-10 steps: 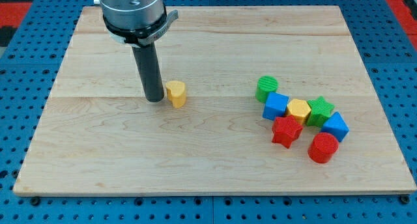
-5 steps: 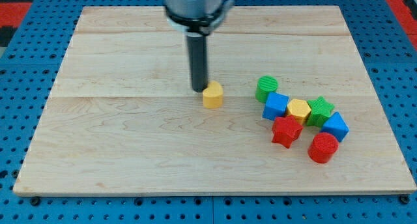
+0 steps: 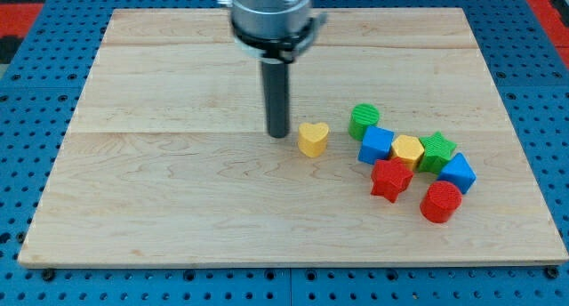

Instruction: Move the yellow heart into the blue cube

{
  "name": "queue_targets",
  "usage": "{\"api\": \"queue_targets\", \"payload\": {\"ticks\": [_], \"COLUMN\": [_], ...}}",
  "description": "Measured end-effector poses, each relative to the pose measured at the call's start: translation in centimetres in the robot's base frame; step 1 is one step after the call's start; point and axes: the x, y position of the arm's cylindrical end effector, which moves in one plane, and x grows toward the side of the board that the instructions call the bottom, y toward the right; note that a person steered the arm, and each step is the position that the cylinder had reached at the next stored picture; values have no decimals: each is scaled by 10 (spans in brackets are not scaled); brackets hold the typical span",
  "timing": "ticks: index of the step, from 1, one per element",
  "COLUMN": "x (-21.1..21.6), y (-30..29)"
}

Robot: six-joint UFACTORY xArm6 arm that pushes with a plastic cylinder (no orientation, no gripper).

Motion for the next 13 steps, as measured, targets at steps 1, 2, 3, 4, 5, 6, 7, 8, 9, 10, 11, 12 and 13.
{"api": "queue_targets", "payload": {"ticks": [1,2,3,4,5,6,7,8,9,10,11,12,13], "x": [0,0,0,-9,-27,-42,-53,-53,-52,-30,-17,-1,9], "y": [52,81,74,51,47,51,56,82,98,93,93,93,93]}}
